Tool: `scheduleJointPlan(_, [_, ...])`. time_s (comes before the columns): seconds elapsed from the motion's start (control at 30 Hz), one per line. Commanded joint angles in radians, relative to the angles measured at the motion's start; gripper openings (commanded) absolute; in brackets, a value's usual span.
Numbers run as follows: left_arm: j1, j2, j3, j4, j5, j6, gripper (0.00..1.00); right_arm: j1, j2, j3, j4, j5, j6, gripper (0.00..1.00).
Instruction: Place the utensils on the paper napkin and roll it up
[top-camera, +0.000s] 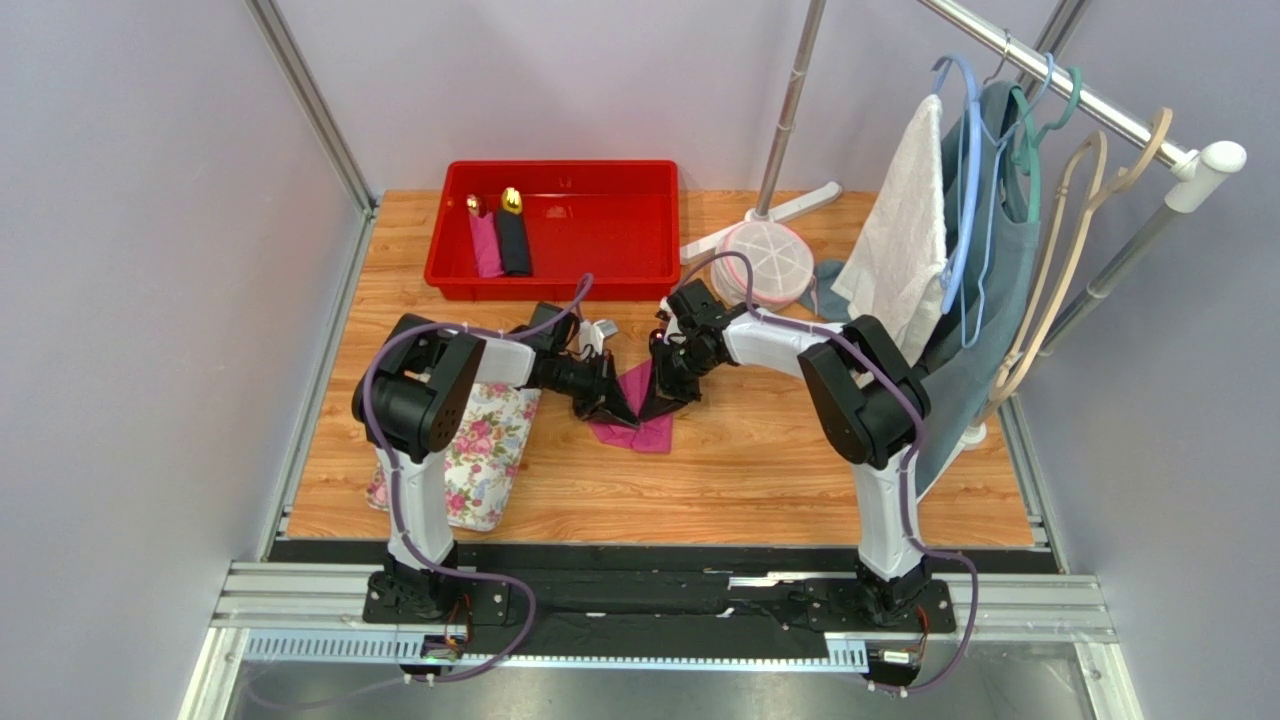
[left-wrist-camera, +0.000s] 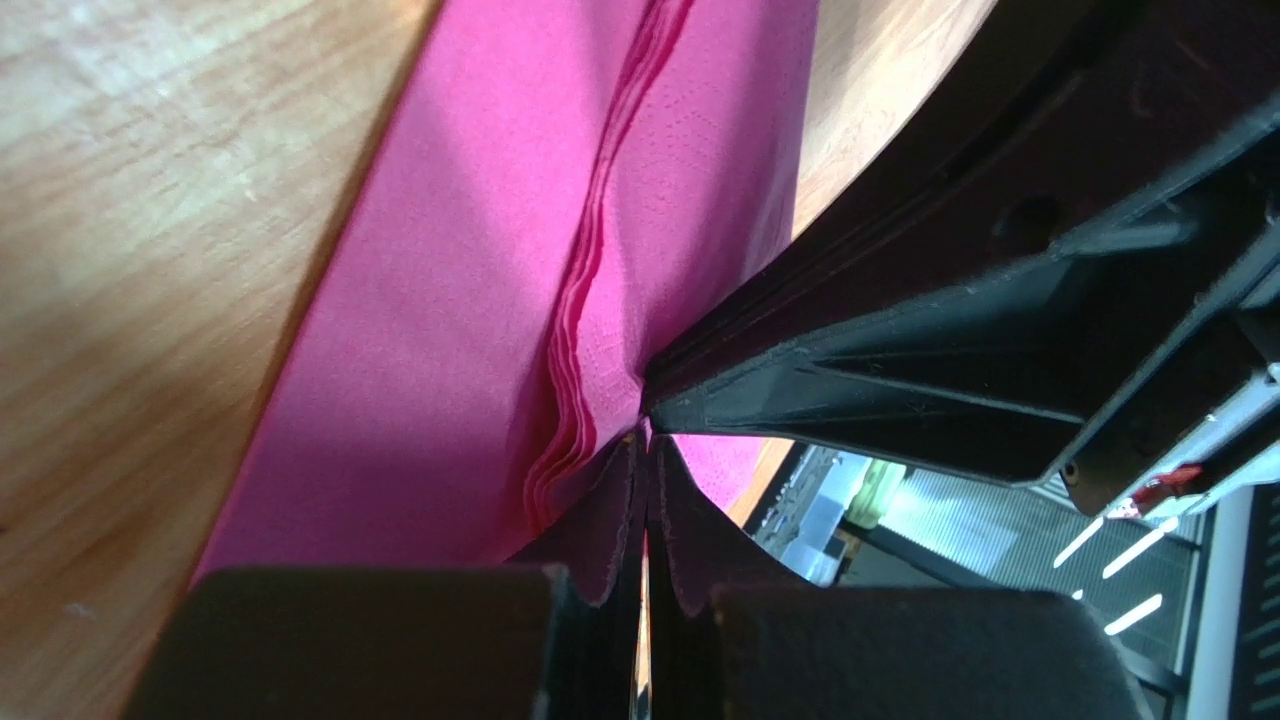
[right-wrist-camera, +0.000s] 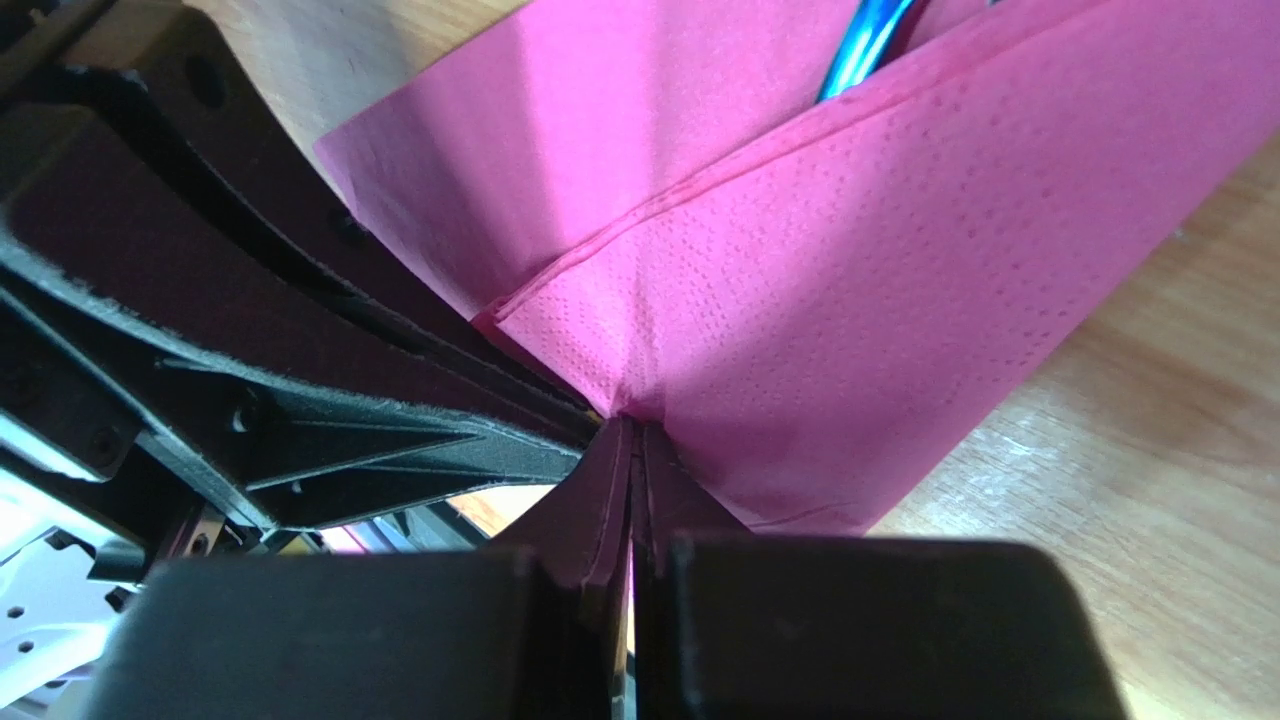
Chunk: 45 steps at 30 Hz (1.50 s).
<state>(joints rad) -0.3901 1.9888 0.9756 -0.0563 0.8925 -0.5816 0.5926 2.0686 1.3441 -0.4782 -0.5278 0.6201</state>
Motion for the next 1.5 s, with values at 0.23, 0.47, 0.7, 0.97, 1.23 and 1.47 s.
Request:
scheduleJointPlan(0.23, [-0.01,-0.174,-0.091,0.207,0.074,-0.038,0.08,0.004,0.1,-0.014,-0.065,0.071,-0.002,0.0])
scheduleJointPlan(0.47, [-0.038,-0.117,-0.084,0.188,0.033,-0.04,0.02,-0.01,0.082,-0.013,-0.053,0.054,0.01,0.0])
scheduleJointPlan(0.7, [-0.044,-0.021,-0.054,0.073,-0.063,0.045,0.0,-0.014,0.082,-0.008,-0.05,0.029,0.018,0.0])
scheduleJointPlan(0.97, [-0.044,0.018,-0.028,-0.1,-0.179,0.144,0.0,-0.027,-0.017,-0.02,0.003,-0.04,0.014,0.17])
scheduleJointPlan(1.23, [-0.044,-0.012,-0.006,-0.155,-0.188,0.192,0.0,-0.05,-0.096,0.135,-0.114,0.025,-0.149,0.3])
scheduleJointPlan(1.47, [-0.044,-0.013,0.008,-0.171,-0.187,0.206,0.0,-0.043,-0.05,0.144,-0.119,0.011,-0.145,0.19])
